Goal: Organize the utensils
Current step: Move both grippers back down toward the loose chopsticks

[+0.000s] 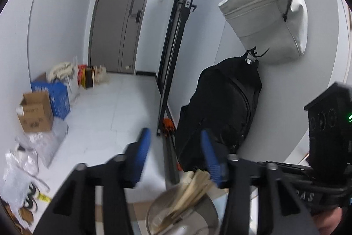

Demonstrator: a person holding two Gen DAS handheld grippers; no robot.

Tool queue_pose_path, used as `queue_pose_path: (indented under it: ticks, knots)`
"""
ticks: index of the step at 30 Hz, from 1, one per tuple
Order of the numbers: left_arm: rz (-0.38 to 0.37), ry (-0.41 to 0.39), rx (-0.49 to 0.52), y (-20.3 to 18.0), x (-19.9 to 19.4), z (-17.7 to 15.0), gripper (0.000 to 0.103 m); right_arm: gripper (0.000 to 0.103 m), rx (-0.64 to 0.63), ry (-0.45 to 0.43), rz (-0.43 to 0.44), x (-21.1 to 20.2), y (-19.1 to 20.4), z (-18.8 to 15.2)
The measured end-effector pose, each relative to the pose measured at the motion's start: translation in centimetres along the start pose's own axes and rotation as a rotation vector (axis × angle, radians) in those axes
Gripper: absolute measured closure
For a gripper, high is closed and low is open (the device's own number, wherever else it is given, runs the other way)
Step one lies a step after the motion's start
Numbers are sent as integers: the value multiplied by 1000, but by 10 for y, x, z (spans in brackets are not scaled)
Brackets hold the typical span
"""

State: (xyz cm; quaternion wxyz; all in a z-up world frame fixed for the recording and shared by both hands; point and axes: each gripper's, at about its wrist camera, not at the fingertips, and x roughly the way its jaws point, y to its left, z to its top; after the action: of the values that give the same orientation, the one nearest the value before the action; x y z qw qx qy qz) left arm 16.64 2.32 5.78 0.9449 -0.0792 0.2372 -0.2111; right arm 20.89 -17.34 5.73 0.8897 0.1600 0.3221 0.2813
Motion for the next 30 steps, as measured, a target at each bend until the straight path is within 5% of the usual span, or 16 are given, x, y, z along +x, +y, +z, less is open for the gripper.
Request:
queue_pose_path:
  ticks: [5,14,30]
  knots:
    - [59,16,-41,4,-15,0,49,78,65,-24,-17,-21,-13,-3]
    - [189,-9,-84,-6,-51,-10,44,69,111,-56,-53,-67,-19,-24]
    - [326,7,-93,-31,-96,-55,22,41,-5,-85,-73,-120,15,-77]
